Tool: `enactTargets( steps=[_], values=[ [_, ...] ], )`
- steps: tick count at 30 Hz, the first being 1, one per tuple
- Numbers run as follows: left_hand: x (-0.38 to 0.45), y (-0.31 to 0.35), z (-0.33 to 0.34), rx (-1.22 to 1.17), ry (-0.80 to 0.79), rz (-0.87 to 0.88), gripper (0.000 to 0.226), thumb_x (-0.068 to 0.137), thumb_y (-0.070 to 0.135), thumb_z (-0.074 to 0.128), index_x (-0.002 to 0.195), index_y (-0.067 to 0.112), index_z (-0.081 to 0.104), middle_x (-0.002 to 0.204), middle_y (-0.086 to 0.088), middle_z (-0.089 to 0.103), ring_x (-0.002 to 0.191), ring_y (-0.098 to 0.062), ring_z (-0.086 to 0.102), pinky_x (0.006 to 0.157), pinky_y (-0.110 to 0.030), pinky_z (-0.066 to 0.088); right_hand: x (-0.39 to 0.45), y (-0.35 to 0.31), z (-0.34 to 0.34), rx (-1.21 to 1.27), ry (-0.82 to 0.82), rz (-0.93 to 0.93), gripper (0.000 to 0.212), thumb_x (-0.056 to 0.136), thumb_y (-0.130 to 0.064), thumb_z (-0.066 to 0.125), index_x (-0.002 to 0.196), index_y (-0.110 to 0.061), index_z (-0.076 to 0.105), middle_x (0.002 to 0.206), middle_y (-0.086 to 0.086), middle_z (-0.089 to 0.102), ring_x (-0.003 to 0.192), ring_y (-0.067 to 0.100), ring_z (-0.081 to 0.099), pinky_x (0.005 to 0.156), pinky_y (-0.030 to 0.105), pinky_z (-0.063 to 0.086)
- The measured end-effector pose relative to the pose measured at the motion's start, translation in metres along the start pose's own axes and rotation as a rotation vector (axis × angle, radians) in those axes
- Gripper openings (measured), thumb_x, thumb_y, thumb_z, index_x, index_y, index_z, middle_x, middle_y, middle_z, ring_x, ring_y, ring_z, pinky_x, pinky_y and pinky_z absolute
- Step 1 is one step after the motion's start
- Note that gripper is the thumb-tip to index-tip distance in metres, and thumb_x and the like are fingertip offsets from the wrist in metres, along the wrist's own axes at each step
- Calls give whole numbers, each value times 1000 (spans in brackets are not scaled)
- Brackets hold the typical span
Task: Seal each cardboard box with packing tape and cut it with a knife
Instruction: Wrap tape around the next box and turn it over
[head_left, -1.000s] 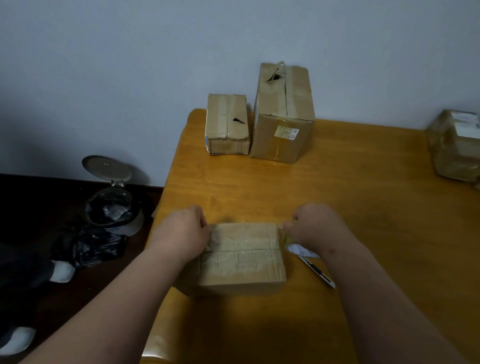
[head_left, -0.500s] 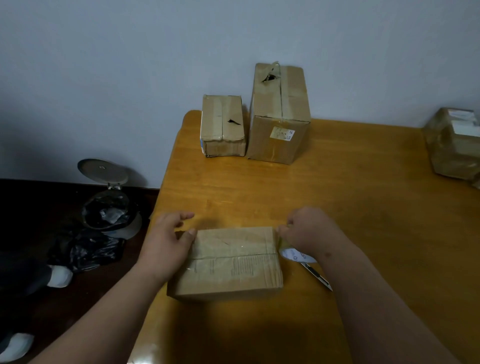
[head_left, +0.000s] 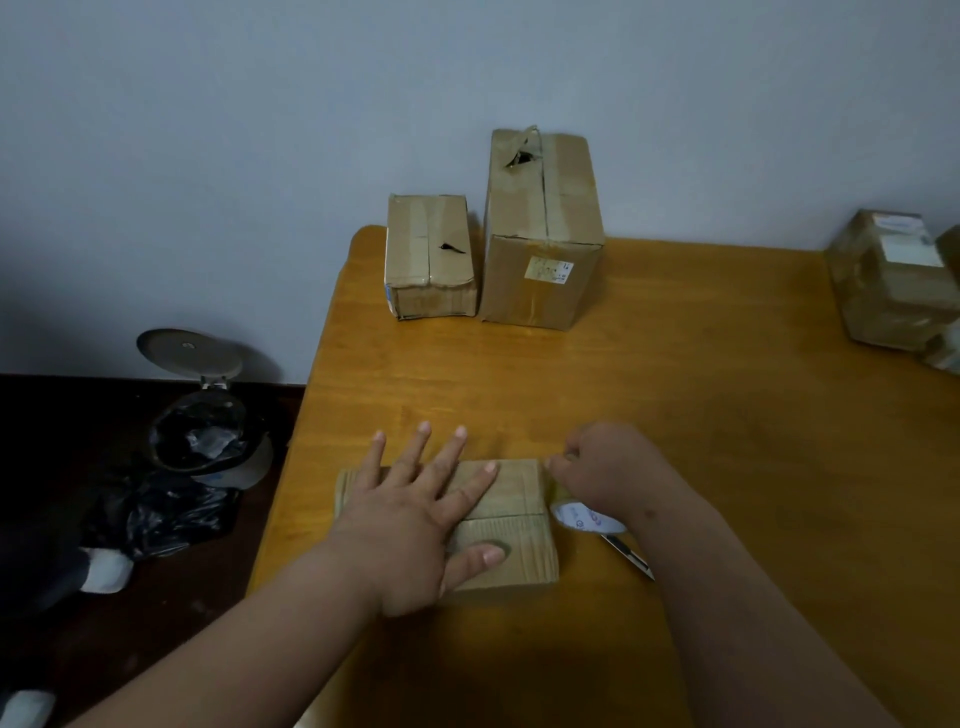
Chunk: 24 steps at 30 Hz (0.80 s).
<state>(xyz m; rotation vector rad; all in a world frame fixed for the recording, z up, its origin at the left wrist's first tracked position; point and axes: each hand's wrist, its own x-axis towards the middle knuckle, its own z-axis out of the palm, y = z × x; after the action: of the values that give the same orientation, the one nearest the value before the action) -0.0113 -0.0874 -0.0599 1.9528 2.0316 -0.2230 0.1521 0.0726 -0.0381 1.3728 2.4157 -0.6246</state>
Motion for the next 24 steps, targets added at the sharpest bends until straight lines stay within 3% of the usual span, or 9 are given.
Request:
enactTargets(
  steps=[2,6,10,11,15,18,20,21,24],
  values=[
    [0,9,1,7,83,38,79,80,82,-7,144,43,-32,150,6,-43,135,-20,-46,109,-52,-30,0,1,0,32,1,0,31,95,-41,52,78,-15,58,71,-1,52,68,15,51,55,26,37],
    [2,16,9,-1,5,107,84,80,79,-5,146,34,-30,157,4,-34,138,-17,-41,114,-47,-25,0,2,3,3,-25,-35,34,96,-41,51,71,-19,51,70,-5,48,76,19,51,61,28,37],
    [12,18,-3,-24,96,84,91,77,87,9,153,37,5,162,1,9,147,-21,9,118,-45,1,-1,6,4,58,-2,-71,32,97,-41,51,75,-18,52,70,-5,48,73,17,49,60,28,36],
    [14,23,-3,-32,108,85,91,77,88,10,152,37,7,161,0,12,146,-22,12,118,-44,3,-2,7,4,69,-3,-80,30,97,-41,51,78,-18,54,70,-6,48,74,17,50,62,28,37],
    [18,33,9,-14,35,132,91,71,88,-7,141,39,-35,158,0,-32,144,-21,-33,116,-49,-20,-5,11,3,108,4,-125,32,97,-40,52,89,-11,64,71,-4,51,75,18,52,64,29,38],
    [20,30,9,-20,10,131,90,66,88,-16,139,39,-37,155,3,-37,144,-20,-33,116,-49,-19,-9,19,3,238,0,-126,32,96,-37,55,83,-9,62,64,-5,47,63,14,45,56,28,33],
    [21,29,6,-56,9,122,91,70,87,-10,146,40,-27,162,4,-20,149,-18,-16,118,-47,-13,-11,23,3,318,-4,-131,31,97,-29,53,79,-5,59,65,-1,47,63,15,42,57,29,31],
    [23,29,4,-91,33,101,88,75,84,-5,152,42,-13,164,6,-3,150,-18,-1,119,-45,-6,-12,25,2,347,-11,-132,29,97,-24,50,77,-4,57,67,2,47,65,16,42,58,30,30],
    [35,36,-6,-194,166,23,58,90,71,21,136,41,37,138,10,44,128,-15,40,112,-39,20,-11,29,-3,400,-44,-133,27,95,-12,46,69,-8,49,68,5,44,66,17,38,59,32,27]
  ],
)
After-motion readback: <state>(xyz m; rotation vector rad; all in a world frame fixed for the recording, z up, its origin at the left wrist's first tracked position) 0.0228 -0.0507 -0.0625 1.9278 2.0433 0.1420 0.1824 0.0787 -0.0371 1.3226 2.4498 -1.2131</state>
